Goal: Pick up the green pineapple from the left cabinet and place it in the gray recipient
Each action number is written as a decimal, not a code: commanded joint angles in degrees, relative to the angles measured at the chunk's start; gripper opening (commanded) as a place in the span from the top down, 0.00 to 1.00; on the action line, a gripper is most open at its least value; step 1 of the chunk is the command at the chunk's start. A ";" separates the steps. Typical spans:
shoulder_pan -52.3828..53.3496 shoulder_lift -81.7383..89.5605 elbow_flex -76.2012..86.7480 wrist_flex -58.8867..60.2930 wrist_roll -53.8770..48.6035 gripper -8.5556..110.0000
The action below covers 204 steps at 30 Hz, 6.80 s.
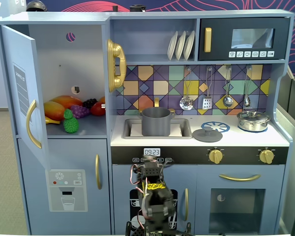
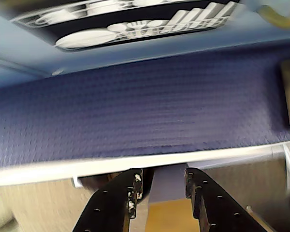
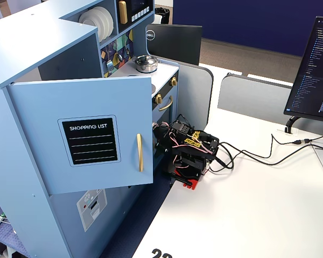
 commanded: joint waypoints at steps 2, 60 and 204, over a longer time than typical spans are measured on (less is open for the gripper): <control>-21.01 -5.10 -14.33 -22.50 0.70 0.91; -29.88 -79.63 -68.38 -89.82 -4.48 0.60; 13.10 0.26 2.99 11.34 -1.05 0.85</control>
